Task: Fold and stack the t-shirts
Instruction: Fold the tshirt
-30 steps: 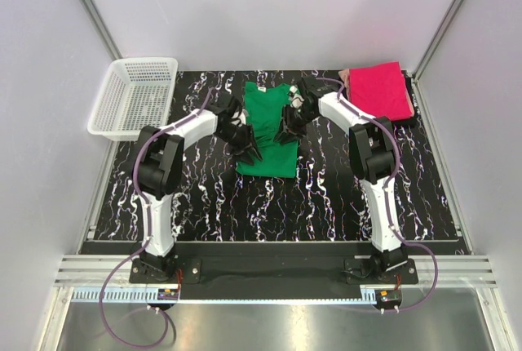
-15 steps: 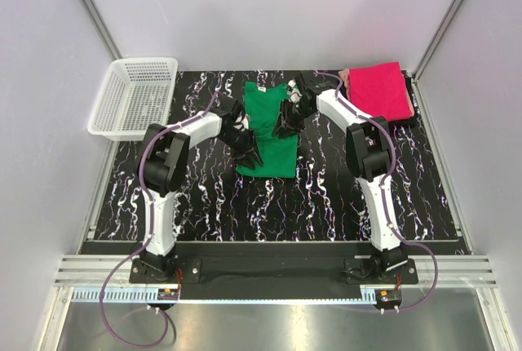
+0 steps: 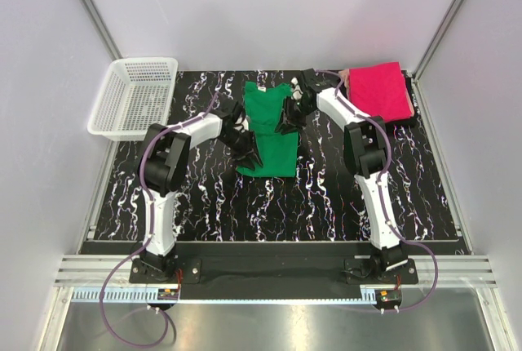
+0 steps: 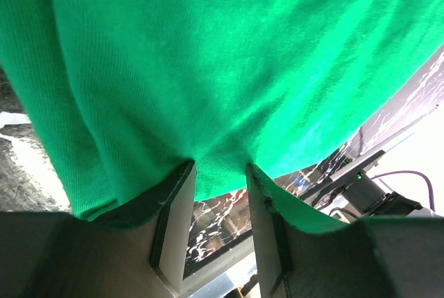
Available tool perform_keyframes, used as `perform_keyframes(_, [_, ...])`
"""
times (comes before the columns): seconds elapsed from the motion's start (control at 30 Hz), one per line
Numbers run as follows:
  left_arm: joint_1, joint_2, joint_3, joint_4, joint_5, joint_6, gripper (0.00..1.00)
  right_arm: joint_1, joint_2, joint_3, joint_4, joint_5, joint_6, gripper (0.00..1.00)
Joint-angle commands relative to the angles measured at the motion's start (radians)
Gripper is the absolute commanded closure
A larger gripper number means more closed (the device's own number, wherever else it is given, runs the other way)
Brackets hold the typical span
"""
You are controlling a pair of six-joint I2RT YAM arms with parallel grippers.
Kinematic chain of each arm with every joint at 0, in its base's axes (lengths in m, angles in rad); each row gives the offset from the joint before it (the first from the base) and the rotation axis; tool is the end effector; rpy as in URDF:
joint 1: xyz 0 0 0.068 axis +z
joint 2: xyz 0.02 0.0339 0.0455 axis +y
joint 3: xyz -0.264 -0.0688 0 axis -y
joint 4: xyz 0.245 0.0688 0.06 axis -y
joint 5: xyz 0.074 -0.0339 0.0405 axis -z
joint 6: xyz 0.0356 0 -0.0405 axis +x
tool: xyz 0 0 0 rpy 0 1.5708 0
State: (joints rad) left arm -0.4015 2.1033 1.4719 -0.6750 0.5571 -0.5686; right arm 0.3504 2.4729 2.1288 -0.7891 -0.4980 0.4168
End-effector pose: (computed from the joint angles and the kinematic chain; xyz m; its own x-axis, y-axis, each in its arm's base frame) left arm 0.3741 -0.1793 0.1442 -0.9958 -0.0737 0.0546 -0.0917 0.8160 -0.5708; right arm 0.4850 0.1954 0.1556 -0.9770 0.0216 -0.2123 -0.1052 0.8169 0.5672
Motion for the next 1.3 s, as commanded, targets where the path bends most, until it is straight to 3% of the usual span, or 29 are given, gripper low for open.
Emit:
perform_keyframes(0.0, [-0.011,-0.012,-0.024,0.025,-0.019,0.009,0.59,-0.024,0.021,0.089,0.014,0.036,0.014,0.62])
perform_keyframes(0.3, [-0.033,-0.025,-0.058,0.052,-0.017,-0.017,0.6,-0.028,0.072,0.22,-0.025,0.041,0.014,0.61])
perform_keyframes(0.53, [-0.03,-0.08,-0.065,0.06,-0.058,-0.031,0.6,-0.037,-0.031,0.207,-0.07,0.044,-0.009,0.63])
perform_keyframes(0.73, [-0.04,-0.123,-0.056,0.071,-0.042,-0.083,0.6,-0.047,-0.192,0.103,-0.078,0.058,-0.044,0.61])
perform_keyframes(0.9, [-0.12,-0.141,-0.085,0.091,-0.051,-0.125,0.63,-0.047,-0.252,0.072,-0.09,0.065,-0.056,0.61])
perform_keyframes(1.03, [-0.099,-0.23,-0.09,0.111,-0.134,-0.134,0.61,-0.047,-0.316,0.102,-0.128,0.065,-0.052,0.6])
perform_keyframes(1.13, [-0.039,-0.25,-0.046,0.062,-0.106,-0.113,0.61,-0.047,-0.371,0.076,-0.177,0.067,-0.046,0.6])
perform_keyframes(1.27, [0.016,-0.292,-0.059,0.003,-0.158,-0.062,0.6,-0.048,-0.488,-0.17,-0.177,0.076,-0.053,0.63])
